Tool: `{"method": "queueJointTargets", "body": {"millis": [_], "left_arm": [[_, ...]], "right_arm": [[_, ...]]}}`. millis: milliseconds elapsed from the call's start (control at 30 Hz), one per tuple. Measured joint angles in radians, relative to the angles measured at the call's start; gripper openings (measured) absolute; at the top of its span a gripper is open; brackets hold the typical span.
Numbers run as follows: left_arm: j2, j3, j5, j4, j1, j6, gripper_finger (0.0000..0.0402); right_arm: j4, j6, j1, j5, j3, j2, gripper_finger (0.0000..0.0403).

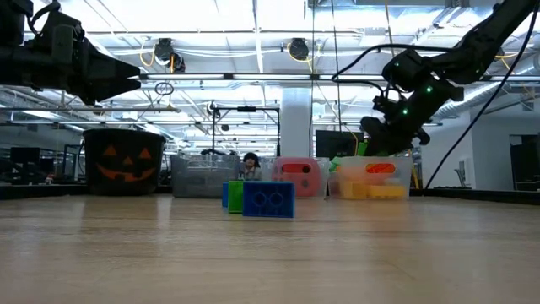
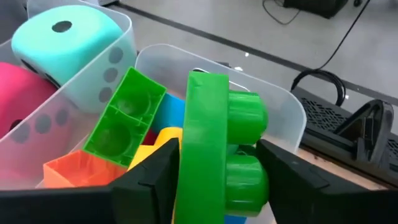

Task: Pick & Place Toys
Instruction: Put the top green two stud game piece into the right transparent bin, then put the blue one stud game piece into the right transparent bin

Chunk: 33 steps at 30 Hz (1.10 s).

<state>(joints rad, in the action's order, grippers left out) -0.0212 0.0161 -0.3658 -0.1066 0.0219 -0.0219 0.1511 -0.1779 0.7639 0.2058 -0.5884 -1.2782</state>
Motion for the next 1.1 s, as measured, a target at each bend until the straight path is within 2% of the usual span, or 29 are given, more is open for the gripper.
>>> {"method": "queueJointTargets", "body": {"millis": [267, 567, 800, 1000, 1100], "left_arm": [[0.000, 0.000, 0.000, 0.000, 0.000, 0.000, 0.0292], [0.000, 0.000, 0.000, -0.001, 0.000, 0.000, 0.0292], [0.000, 0.000, 0.000, 0.000, 0.000, 0.000, 0.0292], [0.000, 0.000, 0.000, 0.000, 0.000, 0.000, 0.0292], [0.000, 0.000, 0.000, 0.000, 0.000, 0.000, 0.0292]], "right_arm": [[0.067, 0.008, 0.000, 0.001, 0.032, 0.002, 0.0225], [0.076, 0.071, -0.060, -0.003, 0.035, 0.096, 0.0261], [0.088, 0.071, -0.213, -0.014, 0.035, 0.188, 0.0263], [0.122, 0.068, -0.378, -0.137, 0.034, 0.195, 0.0261], [0.122, 0.067, -0.474, -0.160, 0.034, 0.182, 0.0260]]}}
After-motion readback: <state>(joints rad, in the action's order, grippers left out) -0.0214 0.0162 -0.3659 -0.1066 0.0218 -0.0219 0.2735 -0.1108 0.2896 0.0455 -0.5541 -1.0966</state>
